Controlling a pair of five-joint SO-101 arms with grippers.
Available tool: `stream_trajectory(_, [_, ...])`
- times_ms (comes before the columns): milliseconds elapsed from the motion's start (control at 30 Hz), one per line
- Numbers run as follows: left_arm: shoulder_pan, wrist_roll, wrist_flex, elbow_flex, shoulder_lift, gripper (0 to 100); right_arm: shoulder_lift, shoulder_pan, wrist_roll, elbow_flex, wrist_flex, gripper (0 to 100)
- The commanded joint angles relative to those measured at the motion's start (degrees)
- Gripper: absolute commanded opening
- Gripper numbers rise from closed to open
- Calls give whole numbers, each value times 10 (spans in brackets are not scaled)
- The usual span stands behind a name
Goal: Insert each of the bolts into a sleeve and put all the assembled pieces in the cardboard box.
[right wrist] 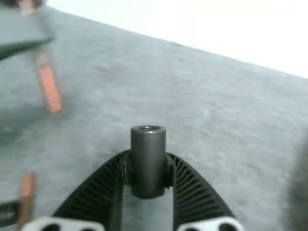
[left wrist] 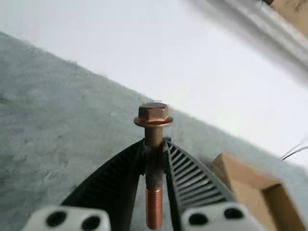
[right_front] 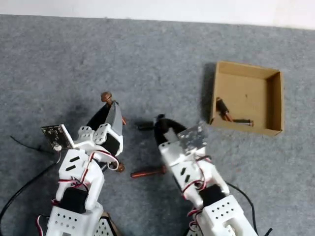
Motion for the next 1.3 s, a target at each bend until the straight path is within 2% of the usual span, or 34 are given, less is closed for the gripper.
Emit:
stream_trajectory(0, [5, 66, -53, 14, -9, 7, -7, -50, 16, -13, -18, 5])
stream_trajectory(67, [5, 108, -55, 14, -9, 7, -7, -52, 65, -8, -15, 5])
stream_trajectory(167, [6, 106, -55, 14, -9, 7, -8, -52, 114, 4, -18, 5])
stream_trajectory(433, [68, 104, -50, 14, -9, 7, -8, -52, 116, 6, -18, 5])
stream_trajectory(833, [72, 104, -50, 14, -7, 7, -8, -51, 117, 6, -18, 5])
stream_trajectory(1000, [102, 104, -37, 14, -7, 7, -8, -51, 117, 6, -18, 5])
stream_trajectory(1267, [105, 103, -35, 14, -7, 7, -8, -51, 117, 7, -17, 5])
